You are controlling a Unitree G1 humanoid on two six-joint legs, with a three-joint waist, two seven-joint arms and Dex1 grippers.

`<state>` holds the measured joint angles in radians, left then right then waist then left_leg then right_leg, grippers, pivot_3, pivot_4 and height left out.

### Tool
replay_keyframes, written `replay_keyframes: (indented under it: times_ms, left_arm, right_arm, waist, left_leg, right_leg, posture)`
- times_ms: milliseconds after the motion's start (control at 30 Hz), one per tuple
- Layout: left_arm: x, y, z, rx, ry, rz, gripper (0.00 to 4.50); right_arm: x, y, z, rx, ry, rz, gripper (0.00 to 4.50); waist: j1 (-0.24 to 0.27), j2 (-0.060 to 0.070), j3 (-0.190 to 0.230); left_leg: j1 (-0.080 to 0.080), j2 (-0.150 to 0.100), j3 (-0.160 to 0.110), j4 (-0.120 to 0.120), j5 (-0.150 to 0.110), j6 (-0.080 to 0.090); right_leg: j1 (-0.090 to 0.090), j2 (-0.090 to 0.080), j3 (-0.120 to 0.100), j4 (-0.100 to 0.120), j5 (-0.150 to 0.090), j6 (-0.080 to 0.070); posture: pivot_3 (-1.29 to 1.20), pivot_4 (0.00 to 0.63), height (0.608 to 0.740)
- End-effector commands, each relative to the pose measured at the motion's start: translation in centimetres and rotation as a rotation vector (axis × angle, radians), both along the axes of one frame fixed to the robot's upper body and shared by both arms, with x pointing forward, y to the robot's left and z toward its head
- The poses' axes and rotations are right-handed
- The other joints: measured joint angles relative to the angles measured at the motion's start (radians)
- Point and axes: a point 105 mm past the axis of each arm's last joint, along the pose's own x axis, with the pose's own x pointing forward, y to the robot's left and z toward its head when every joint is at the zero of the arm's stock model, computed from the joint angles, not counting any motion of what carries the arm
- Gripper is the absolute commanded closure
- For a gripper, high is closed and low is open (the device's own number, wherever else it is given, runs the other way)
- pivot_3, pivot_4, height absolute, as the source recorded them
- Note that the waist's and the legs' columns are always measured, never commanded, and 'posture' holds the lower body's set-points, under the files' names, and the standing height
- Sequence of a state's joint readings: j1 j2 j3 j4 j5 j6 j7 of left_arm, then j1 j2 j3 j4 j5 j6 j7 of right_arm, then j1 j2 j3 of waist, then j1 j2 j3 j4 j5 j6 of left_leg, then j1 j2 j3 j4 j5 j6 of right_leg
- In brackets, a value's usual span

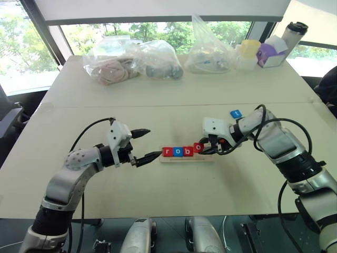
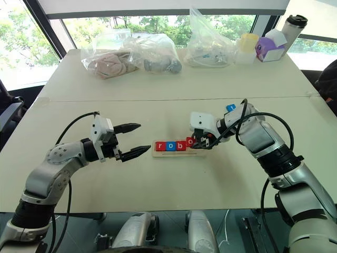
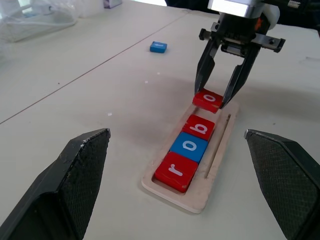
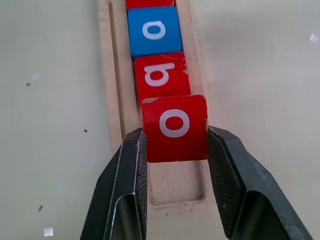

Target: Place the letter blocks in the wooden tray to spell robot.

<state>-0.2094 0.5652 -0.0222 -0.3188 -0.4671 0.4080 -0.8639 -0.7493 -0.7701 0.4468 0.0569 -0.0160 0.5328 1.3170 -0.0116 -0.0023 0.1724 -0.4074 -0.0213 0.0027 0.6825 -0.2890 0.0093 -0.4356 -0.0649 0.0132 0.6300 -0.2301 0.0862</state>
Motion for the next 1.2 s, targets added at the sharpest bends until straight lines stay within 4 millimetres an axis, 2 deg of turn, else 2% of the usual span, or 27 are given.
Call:
replay_keyframes:
  times_ms: [33, 533, 733, 767, 900, 1033, 1133, 1200]
  left_arm:
    - [-0.4, -0.2, 1.1, -0.019, -0.040, -0.010, 0.00]
    - [-0.6, -0.1, 1.1, -0.020, -0.035, -0.005, 0.00]
    - [-0.6, -0.1, 1.1, -0.019, -0.032, -0.003, 0.00]
    - [-0.7, -0.1, 1.1, -0.019, -0.032, -0.003, 0.00]
    - [-0.7, -0.1, 1.0, -0.018, -0.031, -0.004, 0.00]
    - [-0.7, -0.1, 1.0, -0.018, -0.029, -0.006, 0.00]
    - [-0.8, -0.1, 1.0, -0.018, -0.030, -0.008, 0.00]
    - [-0.8, -0.2, 1.0, -0.019, -0.030, -0.009, 0.00]
  right_arm:
    - [0.3, 0.0, 0.5, -0.015, -0.031, 0.018, 3.38]
    - [0.1, 0.7, 0.1, -0.014, -0.015, 0.043, 3.38]
    - [0.2, 0.6, -0.1, -0.027, -0.022, 0.048, 0.32]
    - [0.2, 0.6, 0.1, -0.026, -0.023, 0.049, 0.07]
    - [0.1, 0.8, 1.0, -0.008, -0.036, 0.056, 0.07]
    - [0.7, 1.0, 3.1, 0.056, -0.076, 0.023, 0.07]
    - [2.4, -0.3, 5.2, 0.088, -0.136, -0.082, 0.07]
    - [2.5, -1.1, 5.7, 0.085, -0.147, -0.091, 0.07]
  waist:
    - [0.000, 0.000, 0.000]
    - [0.000, 0.000, 0.000]
    - [0.000, 0.000, 0.000]
    - [0.000, 0.000, 0.000]
    - [0.000, 0.000, 0.000]
    - [0.000, 0.000, 0.000]
    - [-0.001, 0.000, 0.000]
    - [0.001, 0.000, 0.000]
  left_leg:
    - [0.000, 0.000, 0.000, 0.000, 0.000, 0.000]
    - [0.000, 0.000, 0.000, 0.000, 0.000, 0.000]
    - [0.000, 0.000, 0.000, 0.000, 0.000, 0.000]
    - [0.000, 0.000, 0.000, 0.000, 0.000, 0.000]
    - [0.000, 0.000, 0.000, 0.000, 0.000, 0.000]
    - [0.000, 0.000, 0.000, 0.000, 0.000, 0.000]
    - [0.000, 0.000, 0.000, 0.000, 0.000, 0.000]
    - [0.000, 0.000, 0.000, 0.000, 0.000, 0.000]
  right_leg:
    - [0.000, 0.000, 0.000, 0.000, 0.000, 0.000]
    - [0.000, 0.000, 0.000, 0.000, 0.000, 0.000]
    - [0.000, 0.000, 0.000, 0.000, 0.000, 0.000]
    - [0.000, 0.000, 0.000, 0.000, 0.000, 0.000]
    - [0.000, 0.000, 0.000, 0.000, 0.000, 0.000]
    - [0.000, 0.000, 0.000, 0.000, 0.000, 0.000]
    - [0.000, 0.000, 0.000, 0.000, 0.000, 0.000]
    - [0.000, 0.000, 0.000, 0.000, 0.000, 0.000]
  posture:
    - [0.00, 0.150, 0.740]
    - [0.00, 0.150, 0.740]
    - [0.00, 0.150, 0.740]
    - [0.00, 0.150, 0.740]
    - [0.00, 0.150, 0.740]
    - [0.00, 0.150, 0.740]
    - [0.00, 0.150, 0.740]
    - [0.00, 0.150, 0.740]
